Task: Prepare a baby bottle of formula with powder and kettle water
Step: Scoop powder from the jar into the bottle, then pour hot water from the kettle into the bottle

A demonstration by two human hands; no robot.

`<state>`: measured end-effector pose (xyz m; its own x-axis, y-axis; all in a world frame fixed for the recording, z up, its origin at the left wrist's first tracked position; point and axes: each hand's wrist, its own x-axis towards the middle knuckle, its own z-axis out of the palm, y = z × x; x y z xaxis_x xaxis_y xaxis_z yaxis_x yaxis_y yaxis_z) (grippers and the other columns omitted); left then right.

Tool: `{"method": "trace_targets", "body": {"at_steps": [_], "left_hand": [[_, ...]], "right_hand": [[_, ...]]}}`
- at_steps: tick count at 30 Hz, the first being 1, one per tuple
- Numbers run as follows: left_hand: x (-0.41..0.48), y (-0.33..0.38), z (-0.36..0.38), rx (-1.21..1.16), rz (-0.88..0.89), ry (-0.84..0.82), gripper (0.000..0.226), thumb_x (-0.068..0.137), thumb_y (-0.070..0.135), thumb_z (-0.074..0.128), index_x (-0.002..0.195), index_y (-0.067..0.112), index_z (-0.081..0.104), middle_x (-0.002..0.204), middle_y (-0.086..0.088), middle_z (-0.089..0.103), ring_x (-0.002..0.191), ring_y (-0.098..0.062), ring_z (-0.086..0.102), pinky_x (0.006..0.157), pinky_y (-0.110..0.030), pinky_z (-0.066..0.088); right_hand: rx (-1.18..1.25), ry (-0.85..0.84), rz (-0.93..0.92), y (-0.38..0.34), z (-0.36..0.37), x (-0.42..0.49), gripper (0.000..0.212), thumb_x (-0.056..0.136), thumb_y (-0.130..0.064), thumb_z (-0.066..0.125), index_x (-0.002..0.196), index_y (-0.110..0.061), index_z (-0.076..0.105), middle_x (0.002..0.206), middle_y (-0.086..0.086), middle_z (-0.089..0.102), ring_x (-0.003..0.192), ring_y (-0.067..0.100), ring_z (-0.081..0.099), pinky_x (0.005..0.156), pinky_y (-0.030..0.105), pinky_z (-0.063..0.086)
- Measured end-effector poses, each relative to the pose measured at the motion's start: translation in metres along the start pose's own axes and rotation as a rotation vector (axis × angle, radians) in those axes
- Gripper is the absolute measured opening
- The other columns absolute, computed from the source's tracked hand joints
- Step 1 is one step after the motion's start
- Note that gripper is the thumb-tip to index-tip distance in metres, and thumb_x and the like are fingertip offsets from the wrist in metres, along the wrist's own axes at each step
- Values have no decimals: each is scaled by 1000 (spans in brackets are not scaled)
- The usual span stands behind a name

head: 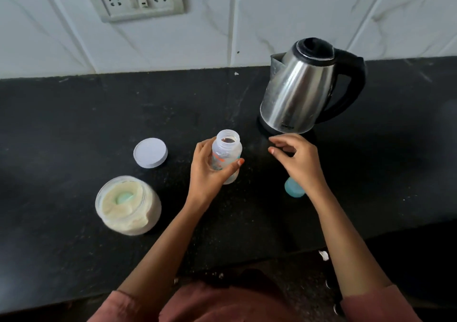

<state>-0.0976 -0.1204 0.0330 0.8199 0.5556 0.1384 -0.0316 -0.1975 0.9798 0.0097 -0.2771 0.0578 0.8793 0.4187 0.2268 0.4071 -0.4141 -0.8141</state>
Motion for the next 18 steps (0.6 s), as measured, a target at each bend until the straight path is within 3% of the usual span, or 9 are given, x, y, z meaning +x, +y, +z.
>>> {"method": "trace_targets", "body": {"at_steps": [2,5,11,15,18], "left_hand": [[10,-2,4,-7,2,-1,52,68,20,81,102,43,49,113,3,50,104,-1,52,82,-5,41],[23,-6,9,-10,-3,-3,51,68,18,81,106,36,51,115,1,50,105,-2,51,82,-4,41],[45,-12,19,13,-28,51,54,68,21,81,114,27,54,114,1,51,106,-6,52,82,-5,41],[58,-14,24,36,-49,106,54,67,25,81,114,28,55,110,5,51,105,-5,52,82,-5,41],[67,-15,27,55,-62,133,54,66,27,81,113,27,55,108,7,50,104,-3,52,81,-4,41]], "right_hand": [[22,33,13,5,-8,12,22,79,-5,68,101,-11,68,99,2,64,88,11,61,82,16,48],[39,101,6,15,-19,33,23,80,-6,67,101,-14,67,98,5,65,84,11,61,79,16,49],[178,360,4,35,-54,71,18,83,-11,64,101,-15,64,92,3,66,78,-8,61,73,9,45],[291,534,12,49,-82,101,13,82,-14,64,95,-11,63,73,-22,67,73,-7,61,72,12,46],[352,602,0,61,-97,121,15,80,-20,66,91,-13,59,82,-10,61,73,-6,59,72,13,45]]}}
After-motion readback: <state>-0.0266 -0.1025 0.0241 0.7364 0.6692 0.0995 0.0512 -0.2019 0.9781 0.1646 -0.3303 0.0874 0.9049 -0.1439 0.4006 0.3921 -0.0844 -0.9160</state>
